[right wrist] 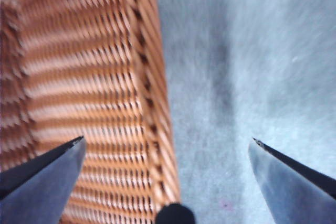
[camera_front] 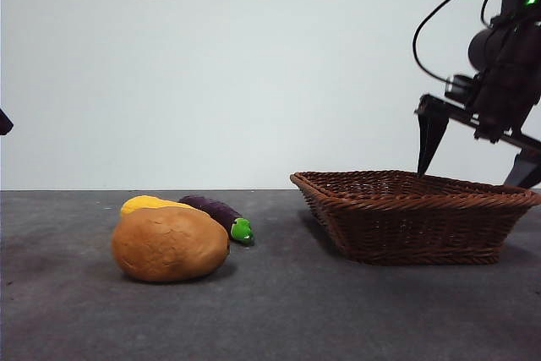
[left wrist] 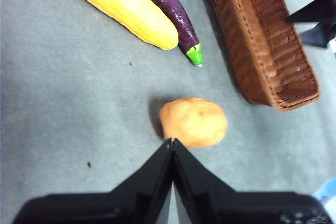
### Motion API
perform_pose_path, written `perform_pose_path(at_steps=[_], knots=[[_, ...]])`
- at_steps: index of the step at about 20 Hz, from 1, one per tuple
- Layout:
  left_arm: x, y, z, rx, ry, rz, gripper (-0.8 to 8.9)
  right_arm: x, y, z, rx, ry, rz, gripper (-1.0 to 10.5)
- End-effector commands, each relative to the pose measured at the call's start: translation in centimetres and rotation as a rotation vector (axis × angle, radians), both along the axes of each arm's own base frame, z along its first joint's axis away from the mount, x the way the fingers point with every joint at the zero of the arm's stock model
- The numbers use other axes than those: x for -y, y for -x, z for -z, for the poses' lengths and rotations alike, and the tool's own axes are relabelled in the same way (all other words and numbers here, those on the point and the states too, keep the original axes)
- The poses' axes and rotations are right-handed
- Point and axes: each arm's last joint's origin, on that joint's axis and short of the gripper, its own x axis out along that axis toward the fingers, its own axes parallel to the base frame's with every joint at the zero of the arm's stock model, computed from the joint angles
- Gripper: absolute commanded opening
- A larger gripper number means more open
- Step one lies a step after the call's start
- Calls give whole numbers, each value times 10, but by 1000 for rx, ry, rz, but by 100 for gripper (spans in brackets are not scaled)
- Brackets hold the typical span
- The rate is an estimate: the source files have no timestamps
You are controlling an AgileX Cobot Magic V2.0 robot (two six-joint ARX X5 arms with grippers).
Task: Help me put the vegetables on the table into the basket
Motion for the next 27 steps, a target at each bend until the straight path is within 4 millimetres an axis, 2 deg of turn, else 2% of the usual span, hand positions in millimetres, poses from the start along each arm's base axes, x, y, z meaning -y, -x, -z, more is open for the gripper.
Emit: perform_pose_path(at_steps=[1,2,4,6,10,13,18,22,24,27], knots=[[1,0,0,-28,39,-21,-4,-3,-4,14,-34,8,-51,282],[1,0,0,-32,44,-25,-4,-4,-5,20,-49,8,-59,202],[1,0,0,-41,53,-31,-4,-4,-6,29,-69,7,-64,144],[1,0,0,-46,72,-22,-4,-4,-8,31,-65,11,-65,-22],[1,-1,-1,-56,84,-29,-4,-4,-7,27,-69,-6,-82,-12],[0,-13,-12,-87,71,-35,-4,-5,-5,15,-74,-42,-101,-12],[-1,-63,-38,-293,-32,-85,9,-5,5,-16,-10,-45,-117,-12],[17,-111,-58,-330,-230,-18,9,-4,17,-43,33,-43,-121,-12],[27,-132,-62,-382,-301,-16,9,-5,23,-55,51,-42,-126,-12],[41,-160,-57,-463,-369,-1,9,-5,32,-71,79,-60,-136,-12]])
